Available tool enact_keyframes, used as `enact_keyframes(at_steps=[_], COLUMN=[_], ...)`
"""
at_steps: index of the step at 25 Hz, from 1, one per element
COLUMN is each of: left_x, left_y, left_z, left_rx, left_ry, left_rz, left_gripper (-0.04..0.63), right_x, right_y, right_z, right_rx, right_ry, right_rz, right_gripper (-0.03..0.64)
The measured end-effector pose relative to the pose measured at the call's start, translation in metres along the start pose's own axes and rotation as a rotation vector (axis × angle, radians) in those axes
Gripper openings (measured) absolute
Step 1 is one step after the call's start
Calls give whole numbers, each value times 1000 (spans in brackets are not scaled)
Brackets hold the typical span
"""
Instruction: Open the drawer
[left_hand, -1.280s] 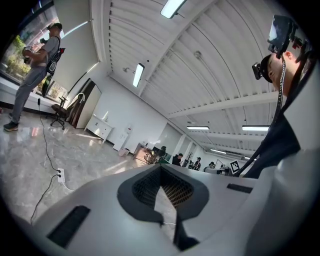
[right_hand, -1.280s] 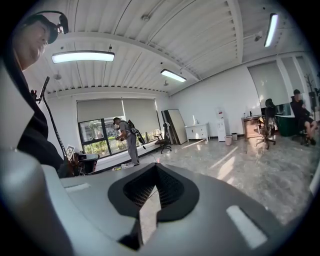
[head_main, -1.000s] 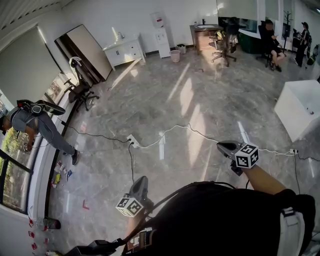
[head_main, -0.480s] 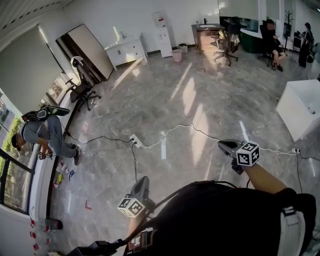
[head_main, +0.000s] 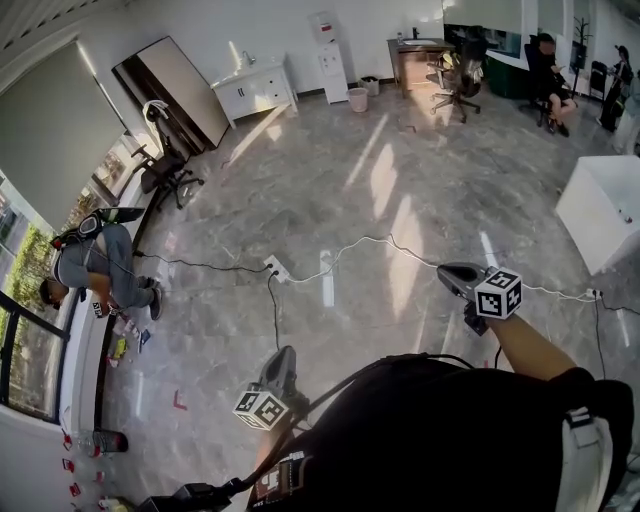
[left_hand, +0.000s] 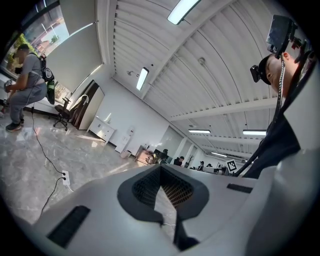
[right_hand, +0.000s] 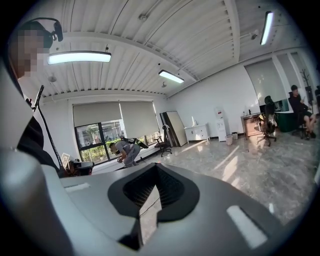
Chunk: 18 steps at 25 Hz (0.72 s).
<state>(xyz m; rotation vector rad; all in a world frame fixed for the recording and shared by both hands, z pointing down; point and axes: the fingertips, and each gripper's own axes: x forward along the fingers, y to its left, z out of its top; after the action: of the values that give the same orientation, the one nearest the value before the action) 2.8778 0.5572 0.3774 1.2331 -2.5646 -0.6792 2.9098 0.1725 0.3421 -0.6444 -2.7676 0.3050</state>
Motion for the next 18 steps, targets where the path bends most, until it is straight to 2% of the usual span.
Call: enact_keyframes(at_steps=[5,9,15,18], left_x=[-9,-4,30,54], left_y=[13,20,18,9], left_z=[19,17,24,24], left_rx=[16,16,38,49], left_ry=[-9,-16,6,11], left_rz=[11,3,10,35], left_gripper=[-9,-9,-9,-9], right_x=[15,17,31,36], right_y=[11,13,-4,-30], right_z=[42,77,112,116], right_rx=[-98,-193,-210,-196], right_ry=[-58,-105,-146,-155], right_rz=[-16,-21,23,58], right_gripper=[2,2,2,2])
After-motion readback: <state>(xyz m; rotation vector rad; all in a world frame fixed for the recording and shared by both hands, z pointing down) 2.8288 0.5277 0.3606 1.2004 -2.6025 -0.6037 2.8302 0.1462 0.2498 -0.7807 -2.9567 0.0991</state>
